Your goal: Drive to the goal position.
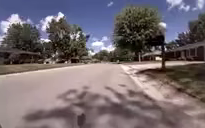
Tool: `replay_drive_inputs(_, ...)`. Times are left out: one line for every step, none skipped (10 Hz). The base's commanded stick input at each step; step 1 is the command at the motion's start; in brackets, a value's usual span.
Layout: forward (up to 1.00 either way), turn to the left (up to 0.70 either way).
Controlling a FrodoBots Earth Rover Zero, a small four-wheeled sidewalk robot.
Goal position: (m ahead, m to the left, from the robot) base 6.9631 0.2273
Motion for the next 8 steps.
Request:
replay_drive_inputs(0.85, 0.00)
replay_drive_inputs(0.85, -0.23)
replay_drive_inputs(0.85, -0.31)
replay_drive_inputs(0.85, -0.33)
replay_drive_inputs(0.85, -0.28)
replay_drive_inputs(0.85, -0.12)
replay_drive_inputs(0.85, 0.00)
replay_drive_inputs(0.85, 0.00)
